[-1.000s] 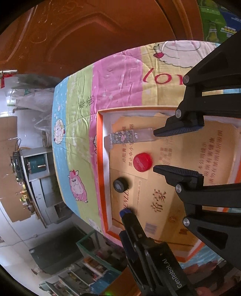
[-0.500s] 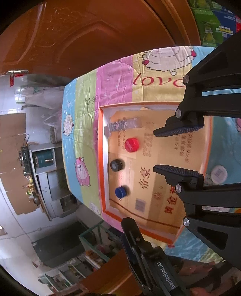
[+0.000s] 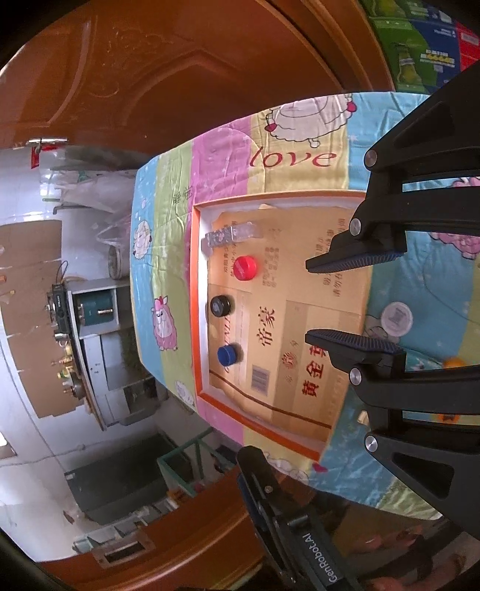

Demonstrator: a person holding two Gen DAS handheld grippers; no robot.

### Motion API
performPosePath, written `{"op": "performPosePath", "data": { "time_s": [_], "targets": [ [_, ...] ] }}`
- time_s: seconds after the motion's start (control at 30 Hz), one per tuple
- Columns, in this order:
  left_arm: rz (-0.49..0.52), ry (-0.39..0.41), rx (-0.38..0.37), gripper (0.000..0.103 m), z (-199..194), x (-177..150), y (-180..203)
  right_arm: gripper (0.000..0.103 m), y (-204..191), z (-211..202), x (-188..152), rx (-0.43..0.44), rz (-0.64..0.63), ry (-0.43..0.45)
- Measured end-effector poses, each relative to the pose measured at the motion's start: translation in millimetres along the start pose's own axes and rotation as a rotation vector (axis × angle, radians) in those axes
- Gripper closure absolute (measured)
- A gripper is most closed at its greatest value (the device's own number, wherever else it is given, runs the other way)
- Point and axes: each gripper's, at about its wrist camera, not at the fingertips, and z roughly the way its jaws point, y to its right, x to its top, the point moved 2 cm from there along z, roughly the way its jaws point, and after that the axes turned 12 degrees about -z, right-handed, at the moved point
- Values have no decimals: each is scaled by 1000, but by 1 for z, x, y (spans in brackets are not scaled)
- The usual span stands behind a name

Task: Organize rigid objects
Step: 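Move both tools back toward the remaining items on the quilt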

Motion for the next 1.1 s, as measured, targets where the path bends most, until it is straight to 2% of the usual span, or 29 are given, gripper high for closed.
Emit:
{"op": "performPosePath", "data": {
  "time_s": [0.07,0.13,0.33,0.67,0.83,1.1],
  "targets": [
    [6,11,-3,51,-7,-2,0,69,-3,-5,-4,5,-1,7],
    [23,26,-5,51,-15,-9,-1,57,-6,-10,-10,11,-3,13],
    [55,49,-5,51,-26,-36,-9,40,-15,-14,-33,19,1,15],
    [102,-41,1,51,3,-105,-26,40,-22,1,-82,18,92,22],
    [106,-66,29,51,21,-120,-31,40,-27,6,-94,-2,84,6],
    [99,-79,53,51,33,-125,-39,40,-24,17,-99,5,94,-16]
  ]
}}
